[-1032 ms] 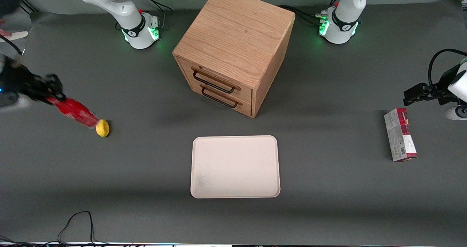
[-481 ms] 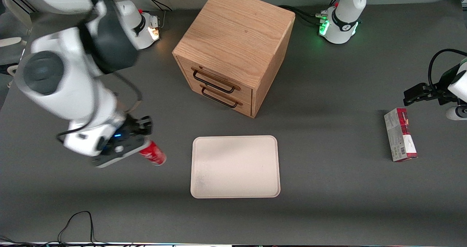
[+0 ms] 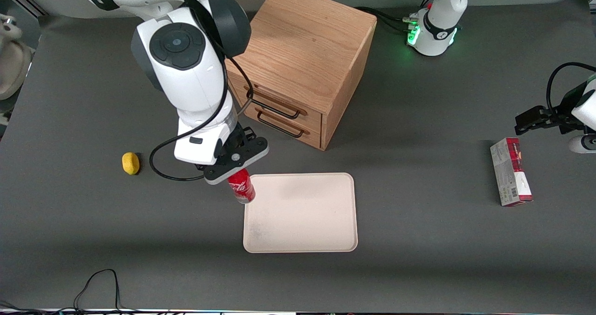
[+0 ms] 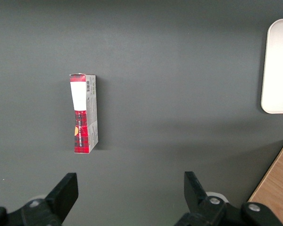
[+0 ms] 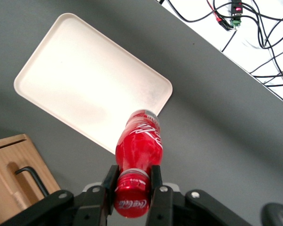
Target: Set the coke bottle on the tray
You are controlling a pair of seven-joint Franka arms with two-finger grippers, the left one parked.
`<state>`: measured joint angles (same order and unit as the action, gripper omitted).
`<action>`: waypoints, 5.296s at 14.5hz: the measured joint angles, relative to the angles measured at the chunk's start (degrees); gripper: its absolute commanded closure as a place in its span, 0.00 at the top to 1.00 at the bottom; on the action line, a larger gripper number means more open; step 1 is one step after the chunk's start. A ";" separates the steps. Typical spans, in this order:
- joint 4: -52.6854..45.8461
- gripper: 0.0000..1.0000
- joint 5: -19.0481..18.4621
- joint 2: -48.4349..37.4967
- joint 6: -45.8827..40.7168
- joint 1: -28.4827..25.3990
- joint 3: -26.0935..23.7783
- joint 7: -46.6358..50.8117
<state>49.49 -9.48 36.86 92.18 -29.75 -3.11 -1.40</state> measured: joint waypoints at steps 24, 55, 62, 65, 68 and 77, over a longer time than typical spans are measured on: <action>-0.04 0.00 4.10 18.02 15.43 5.20 -1.24 -3.11; 14.01 1.00 6.67 -14.87 -6.73 10.66 7.98 -2.25; 34.97 1.00 8.32 -31.49 1.32 22.70 8.01 -2.37; 38.12 1.00 8.32 -34.01 0.76 24.31 8.06 -2.37; 38.46 1.00 8.32 -34.10 -0.96 24.40 8.92 -2.35; 38.43 1.00 8.32 -34.24 -3.45 24.41 9.74 -2.02</action>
<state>87.92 -1.16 2.62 88.73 -5.34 6.64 -3.41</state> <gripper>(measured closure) 0.000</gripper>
